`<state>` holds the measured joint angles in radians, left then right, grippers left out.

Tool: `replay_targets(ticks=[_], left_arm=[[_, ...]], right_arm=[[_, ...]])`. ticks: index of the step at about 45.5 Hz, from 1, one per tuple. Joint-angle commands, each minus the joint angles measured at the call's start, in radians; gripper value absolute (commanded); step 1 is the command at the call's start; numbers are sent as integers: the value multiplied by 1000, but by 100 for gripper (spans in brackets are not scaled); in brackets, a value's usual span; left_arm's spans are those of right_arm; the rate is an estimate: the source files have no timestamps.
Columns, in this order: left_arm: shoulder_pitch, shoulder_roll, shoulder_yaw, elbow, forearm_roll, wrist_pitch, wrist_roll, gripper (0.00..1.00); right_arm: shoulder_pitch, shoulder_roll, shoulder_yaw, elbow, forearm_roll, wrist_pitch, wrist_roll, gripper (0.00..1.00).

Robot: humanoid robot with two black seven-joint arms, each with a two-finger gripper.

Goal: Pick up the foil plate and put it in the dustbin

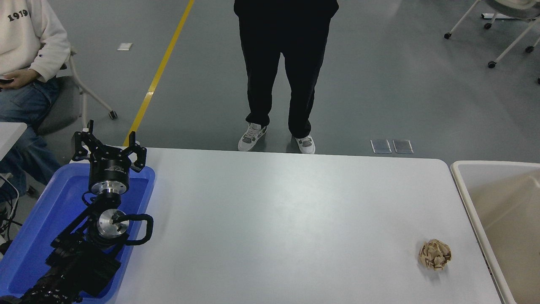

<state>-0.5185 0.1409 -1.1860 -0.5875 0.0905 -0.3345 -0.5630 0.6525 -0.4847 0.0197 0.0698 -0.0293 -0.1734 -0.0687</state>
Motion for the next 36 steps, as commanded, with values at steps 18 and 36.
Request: replay_targets(ticks=[18,36], left_arm=[[0,0,0,0,0,0,0,99],[0,0,0,0,0,0,0,99]], right_arm=[[352,-187,-7,508,-93,0,1,100],[518,-368,-84,1013,-469,-20,-53,100]])
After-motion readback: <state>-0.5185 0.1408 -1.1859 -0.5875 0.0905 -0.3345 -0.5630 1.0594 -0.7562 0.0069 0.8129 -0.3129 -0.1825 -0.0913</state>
